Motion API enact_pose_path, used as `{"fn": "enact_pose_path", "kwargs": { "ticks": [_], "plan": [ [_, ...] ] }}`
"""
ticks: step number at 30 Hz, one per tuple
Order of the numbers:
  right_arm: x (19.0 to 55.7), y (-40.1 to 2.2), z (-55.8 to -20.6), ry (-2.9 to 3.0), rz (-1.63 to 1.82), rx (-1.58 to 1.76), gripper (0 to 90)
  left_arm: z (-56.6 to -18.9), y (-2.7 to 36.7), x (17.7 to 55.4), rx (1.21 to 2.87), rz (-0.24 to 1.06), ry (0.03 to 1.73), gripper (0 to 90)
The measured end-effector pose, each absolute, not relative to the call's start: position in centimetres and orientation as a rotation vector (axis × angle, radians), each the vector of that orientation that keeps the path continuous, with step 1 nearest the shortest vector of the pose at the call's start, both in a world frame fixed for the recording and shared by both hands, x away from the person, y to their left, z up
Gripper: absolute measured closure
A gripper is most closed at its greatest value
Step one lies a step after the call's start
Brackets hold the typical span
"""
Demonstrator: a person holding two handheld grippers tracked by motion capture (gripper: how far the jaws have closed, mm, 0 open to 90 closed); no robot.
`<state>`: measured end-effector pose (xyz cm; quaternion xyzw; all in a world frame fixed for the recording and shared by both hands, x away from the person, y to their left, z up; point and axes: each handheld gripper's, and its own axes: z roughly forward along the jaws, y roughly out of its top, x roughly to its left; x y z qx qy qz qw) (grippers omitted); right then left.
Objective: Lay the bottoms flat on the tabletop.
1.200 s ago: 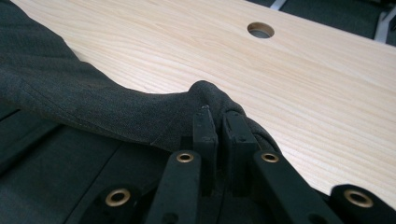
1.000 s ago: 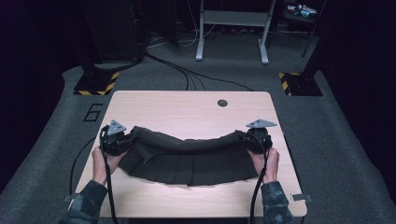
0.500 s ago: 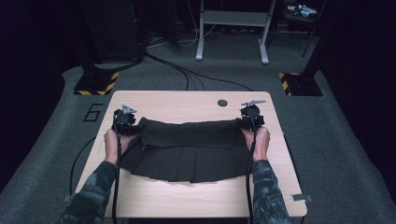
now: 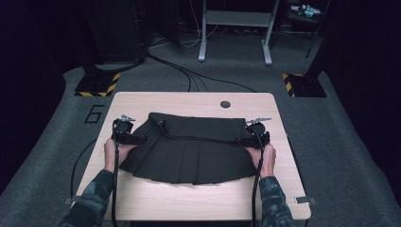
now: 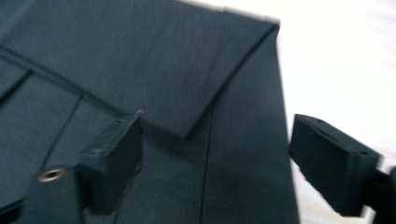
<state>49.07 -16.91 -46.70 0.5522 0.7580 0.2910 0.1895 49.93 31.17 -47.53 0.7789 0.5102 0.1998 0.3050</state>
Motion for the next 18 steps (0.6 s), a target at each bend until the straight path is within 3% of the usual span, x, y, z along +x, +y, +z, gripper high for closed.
{"fn": "enact_pose_path", "kwargs": {
  "ticks": [7, 18],
  "plan": [
    [48.5, -17.1, -50.2, 2.198, 0.744, 1.608, 4.8, -50.2, 31.0, 50.2, 2.140, 0.445, 1.409, 14.4],
    [47.8, -17.0, -51.3, 2.205, 0.723, 1.600, 3.2, -51.4, 31.6, 48.3, 2.110, 0.467, 1.422, 13.4]
  ]
}}
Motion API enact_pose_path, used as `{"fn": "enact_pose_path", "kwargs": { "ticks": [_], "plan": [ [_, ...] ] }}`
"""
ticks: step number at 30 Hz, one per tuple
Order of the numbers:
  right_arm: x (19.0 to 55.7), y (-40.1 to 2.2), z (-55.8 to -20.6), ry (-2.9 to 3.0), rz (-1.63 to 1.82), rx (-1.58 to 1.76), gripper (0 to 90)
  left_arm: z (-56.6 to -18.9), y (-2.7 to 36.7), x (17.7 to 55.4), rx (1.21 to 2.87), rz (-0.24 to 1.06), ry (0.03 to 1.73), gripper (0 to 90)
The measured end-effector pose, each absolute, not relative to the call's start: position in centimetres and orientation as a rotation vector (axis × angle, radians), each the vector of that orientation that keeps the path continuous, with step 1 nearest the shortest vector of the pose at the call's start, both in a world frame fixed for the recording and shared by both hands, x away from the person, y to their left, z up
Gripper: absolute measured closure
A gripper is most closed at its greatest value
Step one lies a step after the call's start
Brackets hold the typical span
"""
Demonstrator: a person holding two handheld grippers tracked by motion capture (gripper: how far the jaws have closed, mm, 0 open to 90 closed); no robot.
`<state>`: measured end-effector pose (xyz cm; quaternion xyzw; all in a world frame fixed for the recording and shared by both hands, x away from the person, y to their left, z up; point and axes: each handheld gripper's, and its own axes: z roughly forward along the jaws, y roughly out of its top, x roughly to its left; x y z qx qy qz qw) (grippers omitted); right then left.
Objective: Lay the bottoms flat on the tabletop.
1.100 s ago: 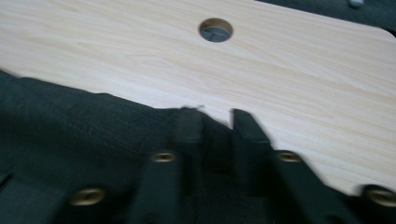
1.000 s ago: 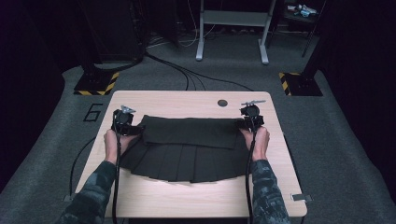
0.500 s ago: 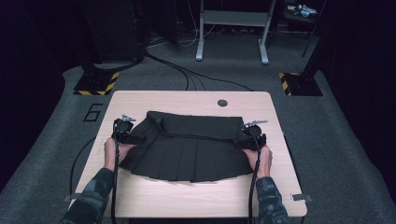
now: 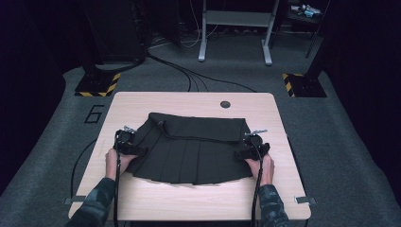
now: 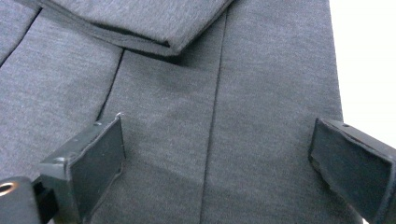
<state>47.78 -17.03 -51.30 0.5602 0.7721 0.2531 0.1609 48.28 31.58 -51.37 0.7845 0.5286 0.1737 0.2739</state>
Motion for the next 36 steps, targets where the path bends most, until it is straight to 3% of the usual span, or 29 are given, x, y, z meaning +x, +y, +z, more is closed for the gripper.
{"fn": "enact_pose_path", "kwargs": {
  "ticks": [36],
  "plan": [
    [41.3, -17.4, -51.8, 2.217, 0.812, 1.482, 5.8, -52.2, 32.4, 38.7, 2.024, 0.528, 1.382, 13.7]
  ]
}}
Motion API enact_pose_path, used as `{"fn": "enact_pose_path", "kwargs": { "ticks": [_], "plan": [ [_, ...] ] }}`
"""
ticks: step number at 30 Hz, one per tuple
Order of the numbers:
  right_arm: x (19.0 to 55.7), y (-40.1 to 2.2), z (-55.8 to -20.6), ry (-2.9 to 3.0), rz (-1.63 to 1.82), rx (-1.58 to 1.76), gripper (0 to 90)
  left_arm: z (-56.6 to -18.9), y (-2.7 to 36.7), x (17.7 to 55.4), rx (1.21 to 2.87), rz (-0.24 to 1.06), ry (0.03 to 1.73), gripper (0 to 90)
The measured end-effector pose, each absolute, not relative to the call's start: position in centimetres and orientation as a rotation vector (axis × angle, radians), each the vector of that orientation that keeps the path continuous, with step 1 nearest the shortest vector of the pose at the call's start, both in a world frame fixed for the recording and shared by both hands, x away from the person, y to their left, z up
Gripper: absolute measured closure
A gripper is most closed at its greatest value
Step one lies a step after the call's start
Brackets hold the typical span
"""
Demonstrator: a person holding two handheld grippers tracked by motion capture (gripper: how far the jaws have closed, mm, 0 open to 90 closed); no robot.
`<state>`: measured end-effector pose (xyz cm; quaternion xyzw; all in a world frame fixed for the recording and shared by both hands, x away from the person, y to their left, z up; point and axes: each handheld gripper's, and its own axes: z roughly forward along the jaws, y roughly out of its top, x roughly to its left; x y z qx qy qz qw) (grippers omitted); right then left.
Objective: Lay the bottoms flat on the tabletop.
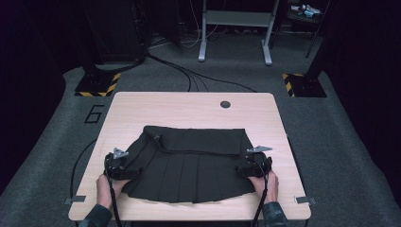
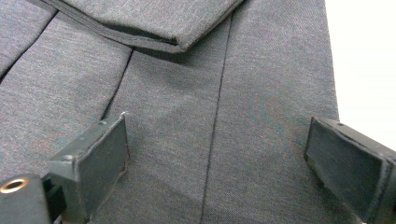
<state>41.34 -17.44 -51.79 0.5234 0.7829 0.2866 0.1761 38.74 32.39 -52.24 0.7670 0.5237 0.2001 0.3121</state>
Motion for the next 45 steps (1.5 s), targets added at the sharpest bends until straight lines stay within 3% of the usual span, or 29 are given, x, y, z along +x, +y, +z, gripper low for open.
{"fn": "enact_pose_path", "kwargs": {
  "ticks": [9, 17, 24, 34, 39, 42, 45],
  "plan": [
    [39.6, -17.5, -51.7, 2.233, 0.807, 1.475, 6.3, -51.8, 32.5, 36.9, 2.065, 0.498, 1.397, 13.8],
    [39.5, -17.5, -49.9, 2.205, 0.866, 1.458, 9.6, -48.4, 31.8, 36.6, 1.977, 0.525, 1.336, 13.0],
    [41.2, -16.3, -48.0, 2.181, 0.905, 1.400, 14.2, -45.9, 29.0, 39.7, 2.003, 0.565, 1.235, 13.1],
    [44.3, -14.6, -48.6, 2.218, 0.858, 1.419, 25.4, -44.7, 25.2, 44.7, 2.044, 0.601, 1.182, 16.0],
    [45.0, -14.3, -49.5, 2.228, 0.833, 1.466, 35.8, -45.8, 24.9, 45.9, 2.068, 0.607, 1.202, 23.2],
    [45.0, -14.4, -50.1, 2.226, 0.819, 1.483, 46.3, -46.5, 25.3, 45.8, 2.070, 0.572, 1.202, 35.5],
    [44.9, -14.3, -50.5, 2.226, 0.835, 1.478, 54.7, -47.2, 25.8, 45.5, 2.076, 0.515, 1.195, 54.0]
  ]
}}
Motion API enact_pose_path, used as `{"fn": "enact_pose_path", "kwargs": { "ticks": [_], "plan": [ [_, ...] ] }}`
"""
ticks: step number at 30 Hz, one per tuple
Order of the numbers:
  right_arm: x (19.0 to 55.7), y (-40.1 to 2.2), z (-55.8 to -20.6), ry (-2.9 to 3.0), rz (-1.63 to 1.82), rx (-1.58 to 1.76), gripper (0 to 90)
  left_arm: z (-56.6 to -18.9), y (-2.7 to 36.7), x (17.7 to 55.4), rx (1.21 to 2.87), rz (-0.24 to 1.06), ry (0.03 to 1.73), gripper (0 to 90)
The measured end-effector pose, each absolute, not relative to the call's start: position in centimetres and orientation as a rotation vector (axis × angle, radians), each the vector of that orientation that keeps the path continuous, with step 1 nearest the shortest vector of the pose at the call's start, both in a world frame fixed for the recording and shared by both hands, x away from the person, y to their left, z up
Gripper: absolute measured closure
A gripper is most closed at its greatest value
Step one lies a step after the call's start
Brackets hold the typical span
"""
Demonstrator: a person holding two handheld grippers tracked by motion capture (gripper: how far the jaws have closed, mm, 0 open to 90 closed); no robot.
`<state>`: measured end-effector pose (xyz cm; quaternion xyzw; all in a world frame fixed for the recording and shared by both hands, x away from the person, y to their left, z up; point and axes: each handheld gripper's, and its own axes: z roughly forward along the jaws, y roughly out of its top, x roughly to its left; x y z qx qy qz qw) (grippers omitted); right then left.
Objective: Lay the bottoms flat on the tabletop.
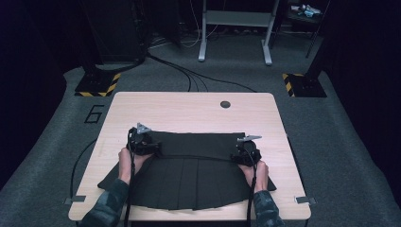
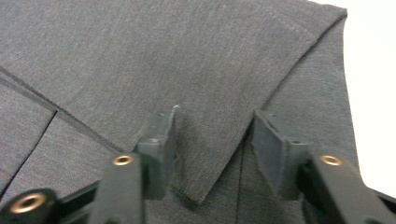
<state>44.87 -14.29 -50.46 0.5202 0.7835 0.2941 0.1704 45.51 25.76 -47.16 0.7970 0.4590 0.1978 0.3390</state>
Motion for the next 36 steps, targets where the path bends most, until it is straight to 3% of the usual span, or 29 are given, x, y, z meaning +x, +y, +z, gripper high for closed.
{"fn": "enact_pose_path", "kwargs": {
  "ticks": [3, 5, 8, 12, 36],
  "plan": [
    [44.5, -14.1, -50.5, 2.221, 0.836, 1.459, 65.8, -48.1, 26.0, 44.9, 2.074, 0.509, 1.187, 75.6],
    [44.2, -14.1, -50.4, 2.206, 0.844, 1.460, 75.5, -48.9, 26.2, 44.7, 2.069, 0.492, 1.195, 79.7],
    [44.1, -14.3, -50.4, 2.200, 0.855, 1.424, 83.0, -49.5, 26.6, 44.4, 2.026, 0.493, 1.215, 81.6],
    [43.9, -14.3, -50.2, 2.185, 0.866, 1.429, 85.6, -49.4, 27.1, 44.1, 1.985, 0.495, 1.212, 83.0],
    [44.8, -14.5, -46.4, 2.128, 0.947, 1.366, 86.6, -46.7, 27.9, 45.5, 1.930, 0.505, 1.165, 84.0]
  ]
}}
